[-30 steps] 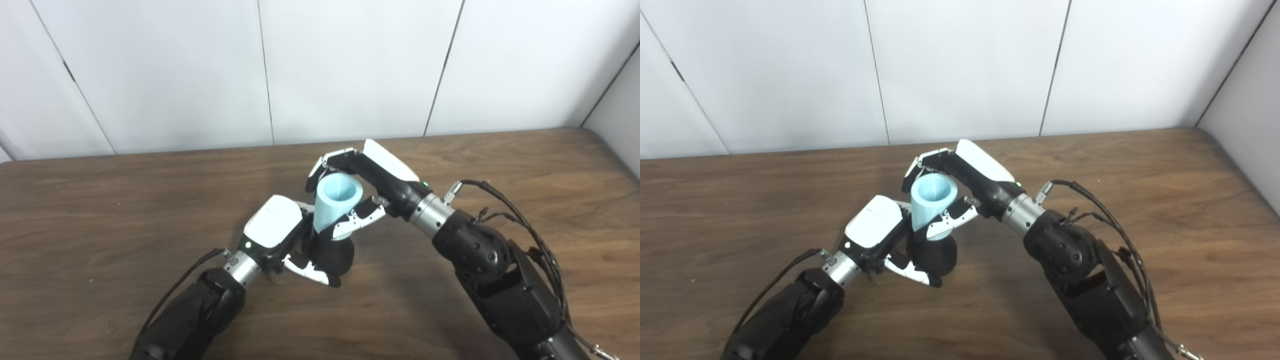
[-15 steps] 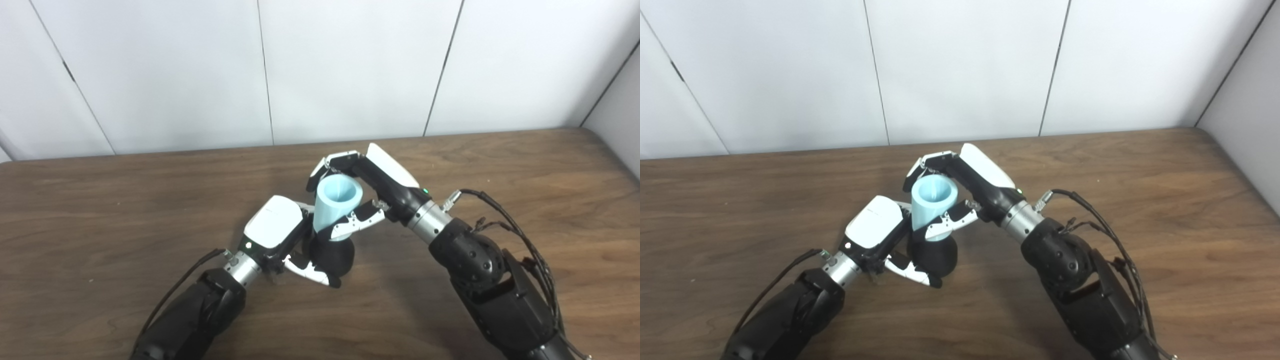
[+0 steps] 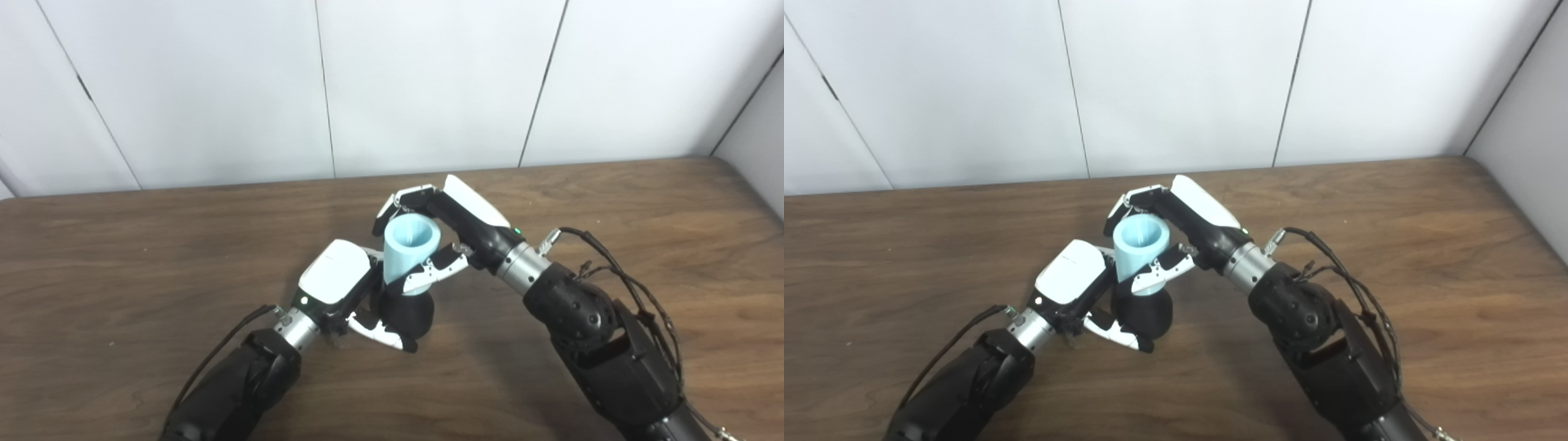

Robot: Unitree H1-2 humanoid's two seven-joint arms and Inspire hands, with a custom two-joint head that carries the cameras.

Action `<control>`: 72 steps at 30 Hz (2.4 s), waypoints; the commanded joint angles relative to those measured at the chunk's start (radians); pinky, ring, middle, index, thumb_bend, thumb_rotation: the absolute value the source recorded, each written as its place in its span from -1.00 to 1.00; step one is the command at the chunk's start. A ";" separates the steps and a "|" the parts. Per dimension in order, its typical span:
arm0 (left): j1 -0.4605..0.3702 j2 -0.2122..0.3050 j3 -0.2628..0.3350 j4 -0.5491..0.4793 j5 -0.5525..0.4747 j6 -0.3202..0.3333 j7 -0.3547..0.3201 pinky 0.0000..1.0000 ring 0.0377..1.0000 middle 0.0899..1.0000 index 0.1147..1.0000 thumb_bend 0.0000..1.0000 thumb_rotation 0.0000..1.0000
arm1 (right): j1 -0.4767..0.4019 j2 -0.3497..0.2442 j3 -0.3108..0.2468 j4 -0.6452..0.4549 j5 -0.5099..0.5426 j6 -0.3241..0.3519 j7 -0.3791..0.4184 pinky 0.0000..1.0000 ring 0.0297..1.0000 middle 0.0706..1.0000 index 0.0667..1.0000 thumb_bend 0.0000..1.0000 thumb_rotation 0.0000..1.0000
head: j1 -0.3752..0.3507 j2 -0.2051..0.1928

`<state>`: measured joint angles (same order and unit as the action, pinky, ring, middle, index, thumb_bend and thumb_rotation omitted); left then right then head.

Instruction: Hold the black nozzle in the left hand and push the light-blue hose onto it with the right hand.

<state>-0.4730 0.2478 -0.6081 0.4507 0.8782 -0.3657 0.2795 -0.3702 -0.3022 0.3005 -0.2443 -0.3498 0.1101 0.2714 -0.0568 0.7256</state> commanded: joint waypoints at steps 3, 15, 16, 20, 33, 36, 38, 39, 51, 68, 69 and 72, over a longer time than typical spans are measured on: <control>0.075 0.003 -0.036 0.058 0.021 0.010 -0.050 -0.32 -0.22 -0.18 -0.11 0.01 -1.00 | 0.030 -0.013 0.005 -0.002 0.025 0.026 0.053 -0.40 -0.28 -0.13 0.03 0.02 -1.00 | -0.001 -0.001; 0.074 -0.001 -0.035 0.065 0.019 0.010 -0.052 -0.32 -0.22 -0.18 -0.11 0.01 -1.00 | 0.044 -0.013 -0.032 -0.124 0.004 0.137 0.050 0.07 0.40 0.74 0.91 0.74 -0.92 | -0.003 0.000; 0.073 -0.002 -0.035 0.070 0.019 0.005 -0.044 -0.33 -0.23 -0.19 -0.11 0.01 -1.00 | 0.050 -0.010 -0.034 -0.128 0.000 0.138 0.045 0.09 0.42 0.75 0.90 0.74 -0.93 | -0.003 0.000; 0.072 -0.007 -0.035 0.079 0.018 0.012 -0.049 -0.34 -0.22 -0.19 -0.10 0.01 -1.00 | 0.067 0.005 -0.040 -0.138 -0.024 0.146 0.028 0.17 0.47 0.74 0.88 0.75 -0.90 | -0.009 -0.001; 0.074 -0.005 -0.035 0.070 0.016 0.020 -0.064 -0.31 -0.20 -0.19 -0.11 0.01 -1.00 | 0.131 0.081 -0.151 -0.226 0.026 0.236 0.006 0.05 0.36 0.76 0.95 0.72 -0.79 | -0.007 0.000; 0.072 -0.004 -0.035 0.072 0.019 0.018 -0.060 -0.31 -0.21 -0.19 -0.11 0.01 -1.00 | 0.125 0.024 -0.182 -0.228 0.062 0.250 0.052 0.26 0.60 0.89 1.00 0.86 -0.57 | -0.008 -0.001; 0.070 -0.005 -0.034 0.074 0.018 0.018 -0.060 -0.32 -0.22 -0.20 -0.11 0.01 -1.00 | 0.116 -0.023 -0.194 -0.216 0.108 0.224 0.090 0.51 0.82 0.98 1.00 0.97 -0.33 | -0.008 -0.001; 0.069 -0.004 -0.035 0.075 0.021 0.019 -0.058 -0.32 -0.22 -0.20 -0.11 0.01 -1.00 | 0.113 -0.041 -0.200 -0.212 0.127 0.206 0.100 0.63 0.91 0.99 1.00 0.99 -0.27 | -0.008 -0.002; 0.059 -0.004 -0.037 0.084 0.020 0.011 -0.059 -0.33 -0.23 -0.20 -0.07 0.00 -1.00 | 0.149 -0.110 -0.278 -0.212 0.232 -0.117 0.070 0.76 0.94 0.97 0.88 1.00 0.12 | -0.007 0.001; 0.050 -0.006 -0.041 0.095 0.019 0.012 -0.054 -0.36 -0.24 -0.22 -0.07 0.00 -1.00 | 0.065 -0.155 -0.134 -0.299 -0.076 -0.226 0.155 0.80 0.90 0.74 0.66 0.34 0.61 | -0.005 -0.001; 0.050 -0.005 -0.043 0.094 0.022 0.013 -0.051 -0.37 -0.24 -0.22 -0.07 0.00 -1.00 | 0.062 -0.154 -0.130 -0.299 -0.082 -0.225 0.161 0.79 0.90 0.74 0.67 0.33 0.59 | -0.004 0.000; 0.051 -0.006 -0.043 0.093 0.025 0.011 -0.047 -0.37 -0.24 -0.22 -0.07 0.00 -1.00 | 0.052 -0.153 -0.113 -0.297 -0.109 -0.215 0.183 0.79 0.92 0.77 0.69 0.33 0.59 | -0.004 0.002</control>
<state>-0.4934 0.2359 -0.6126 0.4820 0.8764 -0.3663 0.2833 -0.2737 -0.4429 0.1916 -0.5168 -0.4533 -0.0908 0.4529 -0.0598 0.7271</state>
